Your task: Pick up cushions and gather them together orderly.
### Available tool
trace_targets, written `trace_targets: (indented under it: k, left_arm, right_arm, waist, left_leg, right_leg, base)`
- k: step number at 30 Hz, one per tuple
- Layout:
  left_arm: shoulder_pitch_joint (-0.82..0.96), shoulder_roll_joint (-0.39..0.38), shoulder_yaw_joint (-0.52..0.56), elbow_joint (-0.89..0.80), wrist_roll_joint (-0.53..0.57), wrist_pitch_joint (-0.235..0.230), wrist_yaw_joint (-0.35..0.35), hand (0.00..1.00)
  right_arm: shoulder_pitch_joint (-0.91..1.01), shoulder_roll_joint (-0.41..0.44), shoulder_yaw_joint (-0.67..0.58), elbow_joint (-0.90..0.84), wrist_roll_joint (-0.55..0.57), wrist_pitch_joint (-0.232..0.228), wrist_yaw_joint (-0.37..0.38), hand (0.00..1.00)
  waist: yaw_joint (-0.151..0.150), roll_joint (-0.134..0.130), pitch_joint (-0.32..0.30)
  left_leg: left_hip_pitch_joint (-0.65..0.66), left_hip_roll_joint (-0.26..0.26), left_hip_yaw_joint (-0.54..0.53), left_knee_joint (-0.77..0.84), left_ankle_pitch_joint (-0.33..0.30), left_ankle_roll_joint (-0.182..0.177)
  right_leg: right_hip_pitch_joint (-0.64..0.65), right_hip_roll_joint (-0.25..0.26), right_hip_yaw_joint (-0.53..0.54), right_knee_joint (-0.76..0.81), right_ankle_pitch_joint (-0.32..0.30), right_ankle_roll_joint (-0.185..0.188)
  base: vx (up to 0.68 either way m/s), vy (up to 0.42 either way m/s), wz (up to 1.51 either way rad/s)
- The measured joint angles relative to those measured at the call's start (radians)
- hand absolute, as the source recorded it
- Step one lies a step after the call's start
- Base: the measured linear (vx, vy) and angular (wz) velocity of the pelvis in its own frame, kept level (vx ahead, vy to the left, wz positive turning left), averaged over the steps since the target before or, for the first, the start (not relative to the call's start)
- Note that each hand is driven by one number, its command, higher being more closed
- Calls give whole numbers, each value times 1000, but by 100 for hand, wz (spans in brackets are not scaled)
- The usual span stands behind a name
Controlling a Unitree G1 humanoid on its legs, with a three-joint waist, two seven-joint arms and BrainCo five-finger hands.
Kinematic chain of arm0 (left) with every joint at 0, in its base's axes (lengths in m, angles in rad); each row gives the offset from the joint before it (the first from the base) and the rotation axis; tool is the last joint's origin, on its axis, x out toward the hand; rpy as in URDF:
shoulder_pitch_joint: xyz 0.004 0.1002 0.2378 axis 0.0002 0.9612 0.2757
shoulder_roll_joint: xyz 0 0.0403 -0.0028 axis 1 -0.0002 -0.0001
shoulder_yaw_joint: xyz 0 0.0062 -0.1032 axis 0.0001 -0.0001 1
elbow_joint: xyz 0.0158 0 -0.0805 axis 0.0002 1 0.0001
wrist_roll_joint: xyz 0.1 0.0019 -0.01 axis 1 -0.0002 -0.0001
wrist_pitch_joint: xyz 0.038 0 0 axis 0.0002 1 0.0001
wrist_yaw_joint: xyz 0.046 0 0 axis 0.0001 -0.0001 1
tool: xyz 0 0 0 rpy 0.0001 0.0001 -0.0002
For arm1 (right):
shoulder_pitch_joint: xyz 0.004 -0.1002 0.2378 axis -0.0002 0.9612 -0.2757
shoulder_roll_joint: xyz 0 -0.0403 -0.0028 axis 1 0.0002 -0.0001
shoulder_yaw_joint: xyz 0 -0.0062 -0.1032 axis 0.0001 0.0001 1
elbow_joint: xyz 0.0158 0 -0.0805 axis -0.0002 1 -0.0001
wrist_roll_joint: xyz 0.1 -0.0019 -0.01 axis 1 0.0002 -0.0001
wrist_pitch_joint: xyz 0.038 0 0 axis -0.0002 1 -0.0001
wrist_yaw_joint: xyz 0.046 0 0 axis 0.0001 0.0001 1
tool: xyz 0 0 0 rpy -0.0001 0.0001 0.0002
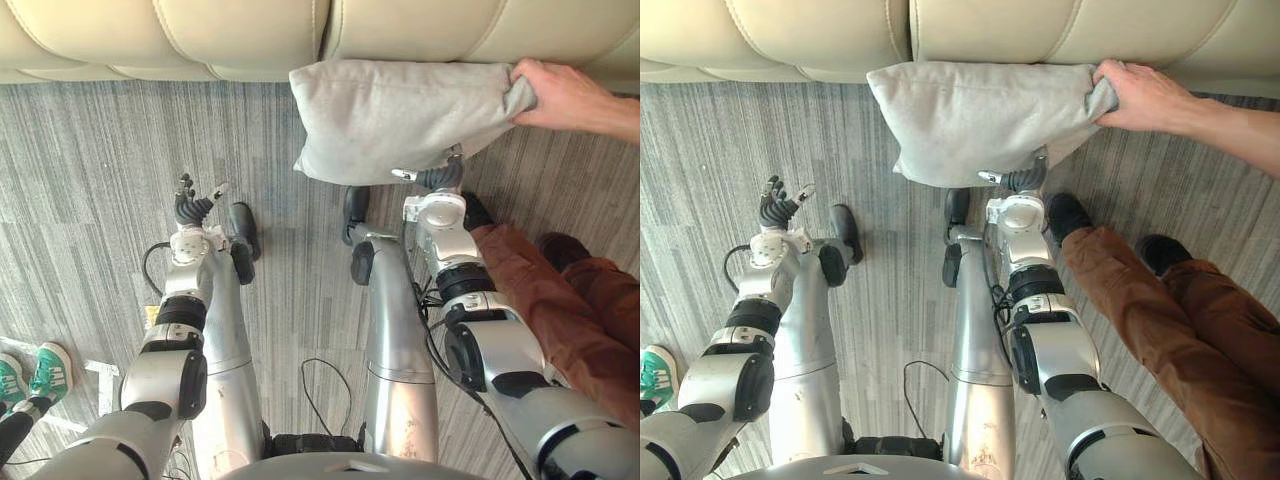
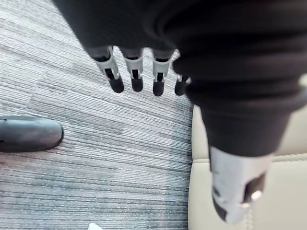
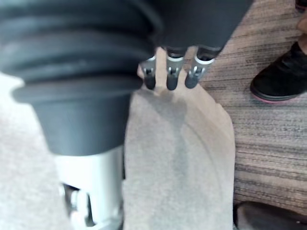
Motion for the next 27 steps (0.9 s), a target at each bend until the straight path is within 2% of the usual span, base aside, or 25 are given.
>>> trace_targets:
  k: [8,10,13,16,18,20,21,23,27]
  left_arm:
    - [129,-38,-2,-2,21,3,0,0]
    - [181,-39,-6,-4,41,3,-2,0]
    - [257,-38,-22,-3,70,4,-31,0]
    - [377,-54,-20,13,125,9,-71,0]
    - [448,-68,-19,38,149,14,-89,0]
    - [541,-88,-16,81,178,24,-112,0]
    - [551,-91,-12,87,178,25,-115,0]
    - [619,-125,44,132,198,28,-136,0]
    - [662,-135,70,188,237,30,-159,0]
  right_arm:
    - [181,55,18,-39,-32,-9,25,0]
    - [262,74,13,-83,-38,-16,29,0]
    - [356,89,6,-96,-38,-26,41,0]
    - [491,133,-29,-117,-38,-32,80,0]
    - [576,164,-46,-114,-39,-32,103,0]
    - [695,201,-55,-64,-41,-32,130,0]
    - [708,203,-56,-56,-41,-32,136,0]
    - [798,230,-94,11,-77,-29,179,0]
    - [848,235,-136,55,-81,-33,208,0]
  waist:
    - [-1,0,-1]
    - [-2,0,-3]
    - [1,-1,-23]
    - [2,0,-44]
    - [0,0,-103]
    - [-3,0,-200]
    - [-4,0,-211]
    - [-5,9,-309]
    - [-8,17,-387]
  left_leg:
    - [240,0,23,-88,3,-4]
    - [345,-1,28,-121,2,-4]
    - [462,-5,42,-169,-2,3]
    - [644,-19,62,-253,-1,4]
    - [712,-22,77,-304,9,8]
    - [818,-26,88,-381,15,5]
    - [831,-28,92,-390,13,1]
    - [939,-36,110,-495,21,1]
    - [1051,-40,160,-588,37,1]
  right_leg:
    - [235,3,-4,-86,2,-4]
    - [343,2,-8,-125,11,-12]
    - [461,1,-9,-179,14,-4]
    - [634,-2,1,-261,19,7]
    - [702,-3,2,-314,26,7]
    - [809,-3,0,-399,37,12]
    - [823,-3,0,-412,38,12]
    - [938,-6,-6,-537,60,21]
    - [1040,-9,2,-660,111,28]
  base:
    - [14,-5,-3]
    - [48,5,-5]
    - [49,16,-2]
    - [90,38,-7]
    - [117,37,-5]
    - [158,44,-4]
    - [147,60,-4]
    - [160,61,-13]
    - [143,67,-25]
